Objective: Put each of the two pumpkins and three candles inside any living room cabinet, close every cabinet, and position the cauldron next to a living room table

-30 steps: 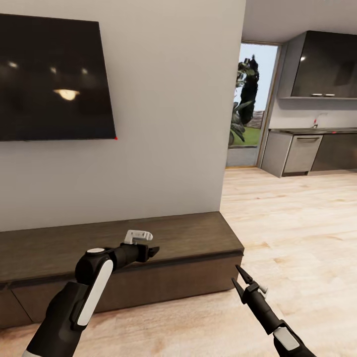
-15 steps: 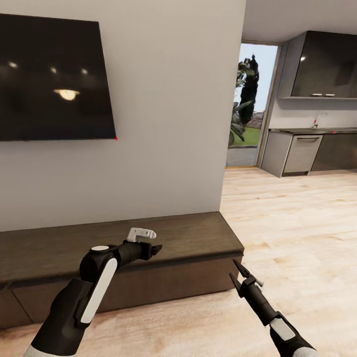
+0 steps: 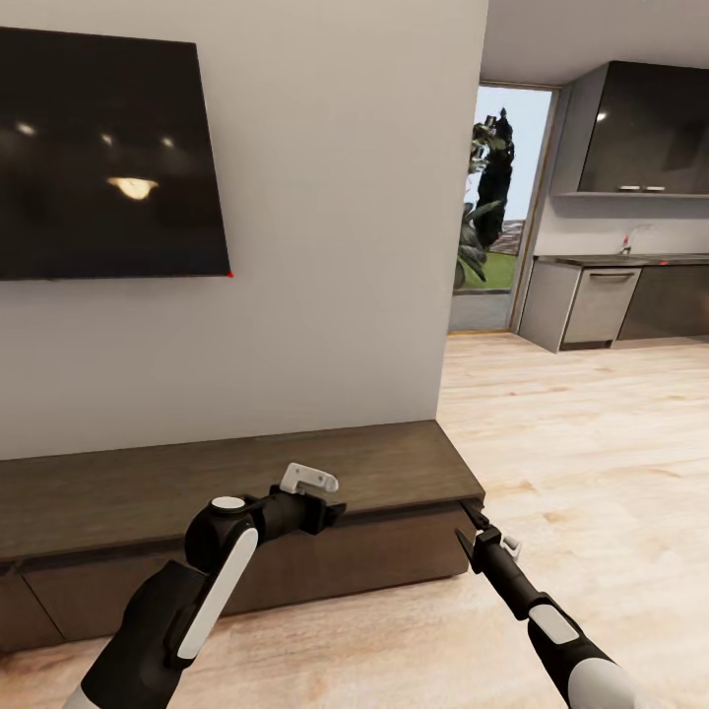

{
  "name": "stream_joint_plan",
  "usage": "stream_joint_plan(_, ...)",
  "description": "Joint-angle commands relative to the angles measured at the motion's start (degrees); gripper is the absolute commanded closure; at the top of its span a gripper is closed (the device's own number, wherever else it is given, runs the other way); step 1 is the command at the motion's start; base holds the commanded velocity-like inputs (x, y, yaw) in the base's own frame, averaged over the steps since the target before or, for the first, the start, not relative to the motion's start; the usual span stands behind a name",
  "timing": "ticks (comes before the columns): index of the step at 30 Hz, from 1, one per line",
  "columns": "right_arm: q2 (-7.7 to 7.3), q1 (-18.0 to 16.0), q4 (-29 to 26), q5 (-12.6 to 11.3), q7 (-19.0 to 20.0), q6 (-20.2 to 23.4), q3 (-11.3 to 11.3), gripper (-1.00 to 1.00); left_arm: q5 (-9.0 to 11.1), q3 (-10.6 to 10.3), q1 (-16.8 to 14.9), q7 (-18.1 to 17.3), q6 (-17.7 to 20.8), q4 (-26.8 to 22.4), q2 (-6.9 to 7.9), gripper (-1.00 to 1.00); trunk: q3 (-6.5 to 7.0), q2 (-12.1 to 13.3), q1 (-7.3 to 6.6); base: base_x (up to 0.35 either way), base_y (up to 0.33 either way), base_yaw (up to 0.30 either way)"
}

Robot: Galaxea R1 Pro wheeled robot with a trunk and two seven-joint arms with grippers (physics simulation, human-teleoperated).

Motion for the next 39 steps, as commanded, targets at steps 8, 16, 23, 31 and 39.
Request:
stream_joint_plan(8, 0.25, -0.2, 0.0, -0.4, 0.1, 0.4, 0.2, -1.00, -0.2, -0.2, 0.0, -0.1, 0.2, 0.0, 0.03, -1.00, -0.06, 0.0, -0.01, -0.006, 0.000, 0.000)
stream_joint_plan(16, 0.34, -1.3, 0.0, -0.1, 0.1, 0.4, 0.5, -1.00, 0.2, -0.3, 0.0, -5.1, 0.3, -0.3, 0.33, -1.00, -0.06, 0.0, -0.01, -0.023, 0.000, 0.000)
stream_joint_plan(23, 0.24, -1.4, 0.2, 0.2, 0.0, 0.5, 0.6, -1.00, 0.4, 0.4, 0.1, -26.3, 0.6, -0.4, 4.12, -1.00, -0.06, 0.0, -0.01, -0.002, 0.000, 0.000)
stream_joint_plan(31, 0.13, -1.4, 0.5, 0.2, 0.1, 0.6, 0.6, -1.00, 0.4, 3.2, 0.1, -44.6, 0.5, -0.4, 8.16, -1.00, -0.06, 0.0, -0.01, 0.000, 0.000, 0.000)
stream_joint_plan(39, -0.01, -1.4, 0.7, 0.0, 0.4, 0.8, 0.6, -1.00, 0.4, 5.2, 0.1, -49.6, 0.5, -0.4, 8.44, -1.00, -0.06, 0.0, -0.01, 0.000, 0.000, 0.000)
